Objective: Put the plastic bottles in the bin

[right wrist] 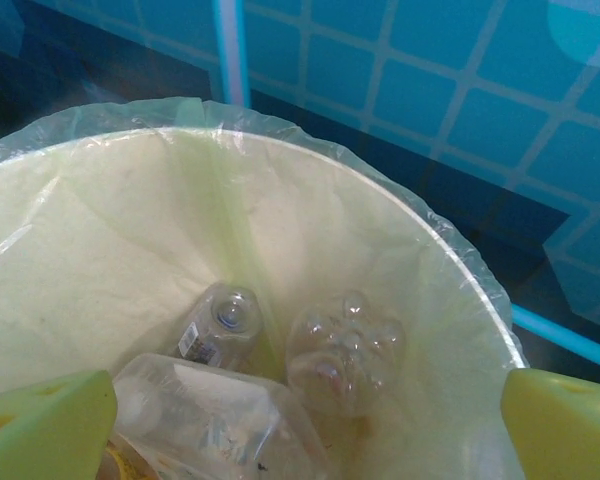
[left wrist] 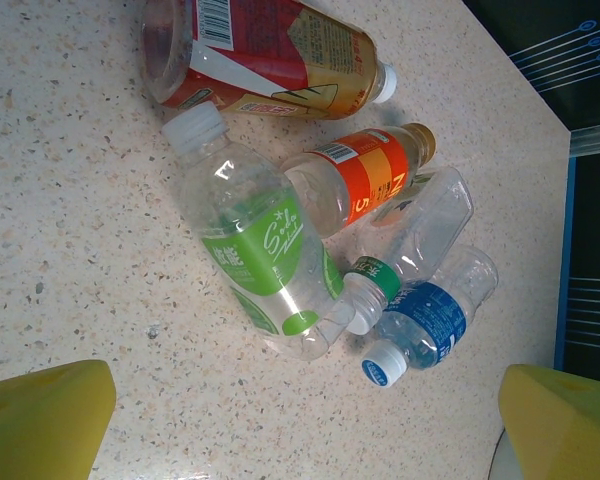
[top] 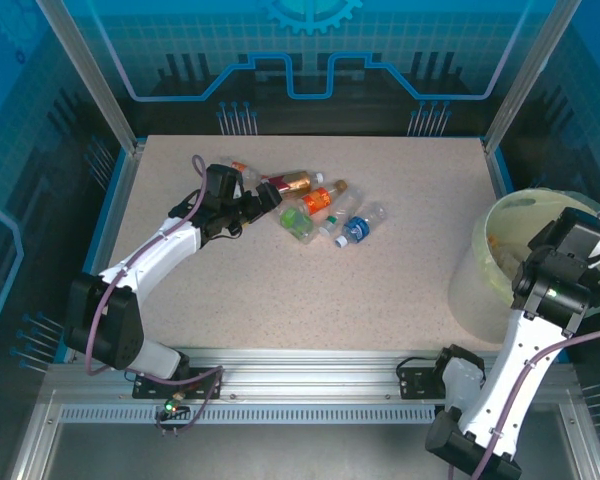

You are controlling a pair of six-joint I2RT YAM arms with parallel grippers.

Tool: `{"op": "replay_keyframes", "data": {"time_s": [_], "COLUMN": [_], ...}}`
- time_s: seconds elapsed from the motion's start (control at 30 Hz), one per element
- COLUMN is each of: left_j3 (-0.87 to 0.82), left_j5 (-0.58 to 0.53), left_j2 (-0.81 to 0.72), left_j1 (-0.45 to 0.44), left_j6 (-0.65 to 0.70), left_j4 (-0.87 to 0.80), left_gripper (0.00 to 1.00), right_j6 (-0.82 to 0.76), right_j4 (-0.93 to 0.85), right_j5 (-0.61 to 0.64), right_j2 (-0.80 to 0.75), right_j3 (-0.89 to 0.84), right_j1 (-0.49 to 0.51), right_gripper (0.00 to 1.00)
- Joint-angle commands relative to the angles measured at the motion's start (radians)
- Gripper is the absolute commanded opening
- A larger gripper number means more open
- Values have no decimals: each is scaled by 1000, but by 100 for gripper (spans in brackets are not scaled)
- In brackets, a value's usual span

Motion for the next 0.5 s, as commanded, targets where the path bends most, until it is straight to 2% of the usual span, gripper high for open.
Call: {"op": "replay_keyframes", "data": {"time_s": [0.0, 0.07, 0.23, 0.47], "left_j3": [10, 16, 54, 120], "left_j5": [-8, -5, -48, -135], "left_j2": [9, 20, 69, 156], "left_j1": [3, 3, 3, -9], "left_j6": [20, 23, 26, -12], "left_j4": [-6, -9, -69, -174], "left_gripper": [99, 99, 99, 99], "right_j6": [14, 9, 19, 22], "right_j4": [-18, 9, 112, 163], "right_j5": [-67, -182, -558, -851], "right_j2": [-11, -37, -105, -101], "right_j3": [28, 23, 2, 23], "right_j1": [-3, 5, 44, 131], "right_gripper": [100, 100, 100, 100]}}
